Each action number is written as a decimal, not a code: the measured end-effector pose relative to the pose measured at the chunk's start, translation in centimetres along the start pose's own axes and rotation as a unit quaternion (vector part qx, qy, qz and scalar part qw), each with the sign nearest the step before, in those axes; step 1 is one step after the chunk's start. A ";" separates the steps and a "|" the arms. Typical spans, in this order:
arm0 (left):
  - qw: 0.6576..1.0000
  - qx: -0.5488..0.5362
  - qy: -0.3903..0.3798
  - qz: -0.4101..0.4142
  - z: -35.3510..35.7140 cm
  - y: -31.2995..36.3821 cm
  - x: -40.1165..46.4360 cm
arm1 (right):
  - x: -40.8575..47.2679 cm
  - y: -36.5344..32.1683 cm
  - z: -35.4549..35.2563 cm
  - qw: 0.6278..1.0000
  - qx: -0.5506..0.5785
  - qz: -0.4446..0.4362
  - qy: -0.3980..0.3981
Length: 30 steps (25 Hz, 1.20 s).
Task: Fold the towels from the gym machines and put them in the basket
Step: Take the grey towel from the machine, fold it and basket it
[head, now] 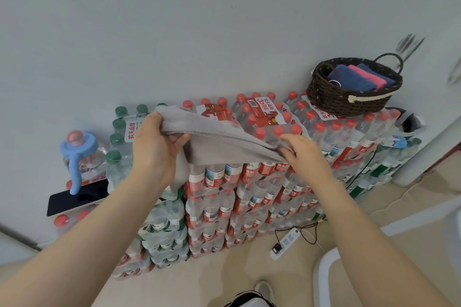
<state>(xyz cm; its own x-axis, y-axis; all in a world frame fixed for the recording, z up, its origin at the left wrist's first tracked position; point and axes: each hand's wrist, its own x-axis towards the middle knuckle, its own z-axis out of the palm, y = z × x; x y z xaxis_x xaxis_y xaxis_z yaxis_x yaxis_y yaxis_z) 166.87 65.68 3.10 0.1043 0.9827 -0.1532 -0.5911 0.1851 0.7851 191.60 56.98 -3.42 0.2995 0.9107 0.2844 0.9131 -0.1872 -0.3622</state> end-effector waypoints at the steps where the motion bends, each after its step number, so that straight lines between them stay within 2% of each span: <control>1: 1.000 0.017 0.003 0.006 -0.2 -0.1 -0.4 | -0.3 -0.1 -0.5 0.997 -0.079 -0.019 0.008; 2: 0.999 0.037 0.006 0.011 -0.4 -0.3 -0.7 | -0.2 -0.4 -1.2 0.990 -0.136 -0.008 0.034; 4: 0.997 0.077 0.016 0.023 -0.7 -0.9 -1.3 | 0.5 -1.3 -2.5 0.977 -0.148 0.098 0.119; 5: 0.995 0.090 0.017 0.030 -0.8 -1.1 -1.6 | 1.0 -1.7 -3.1 0.968 -0.103 0.159 0.165; 7: 0.994 0.101 0.004 0.049 -0.9 -1.3 -2.1 | 2.3 -2.0 -3.8 0.936 0.057 0.264 0.226; 8: 0.994 0.097 -0.006 0.051 -0.9 -1.2 -2.2 | 3.1 -1.9 -4.0 0.908 0.166 0.306 0.233; 10: 0.995 0.088 -0.035 0.032 -0.8 -1.1 -2.1 | 4.5 -1.7 -4.0 0.814 0.390 0.359 0.237; 11: 0.995 0.090 -0.046 0.010 -0.8 -1.1 -1.7 | 5.1 -1.7 -3.9 0.766 0.464 0.380 0.231; 12: 0.994 0.095 -0.053 -0.017 -0.9 -1.3 -1.2 | 5.4 -1.5 -3.7 0.741 0.497 0.395 0.221; 13: 0.991 0.110 -0.055 -0.043 -1.2 -1.6 -0.4 | 5.6 -1.3 -3.3 0.742 0.496 0.402 0.207; 16: 0.970 0.217 -0.064 -0.093 -2.6 -3.2 2.4 | 6.1 0.0 -2.0 0.776 0.447 0.409 0.177; 18: 0.947 0.299 -0.068 -0.093 -3.0 -4.2 4.2 | 7.2 1.1 -1.4 0.762 0.444 0.445 0.156; 20: 0.938 0.332 -0.062 -0.083 -2.5 -4.7 5.9 | 8.8 1.8 -1.0 0.750 0.446 0.467 0.141; 21: 0.941 0.323 -0.060 -0.086 -2.0 -4.9 6.9 | 9.8 2.2 -0.7 0.768 0.424 0.460 0.139; 24: 0.963 0.242 -0.035 -0.115 -0.1 -5.2 9.9 | 13.0 3.4 -0.2 0.859 0.296 0.395 0.136; 25: 0.968 0.215 -0.021 -0.128 0.4 -5.4 11.0 | 14.1 3.8 0.0 0.871 0.279 0.380 0.136; 27: 0.972 0.174 0.005 -0.160 1.7 -5.8 13.8 | 17.4 5.0 0.8 0.857 0.324 0.382 0.123; 30: 0.973 0.133 0.021 -0.190 3.0 -6.7 17.5 | 21.8 6.1 2.1 0.797 0.421 0.430 0.046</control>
<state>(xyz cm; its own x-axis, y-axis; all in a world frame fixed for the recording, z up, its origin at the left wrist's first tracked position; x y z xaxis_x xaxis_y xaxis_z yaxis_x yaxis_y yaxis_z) 175.05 81.69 -3.00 0.2398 0.8425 -0.4824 -0.2881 0.5363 0.7933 203.14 76.47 -1.24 0.7697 0.5401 -0.3403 -0.1381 -0.3795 -0.9148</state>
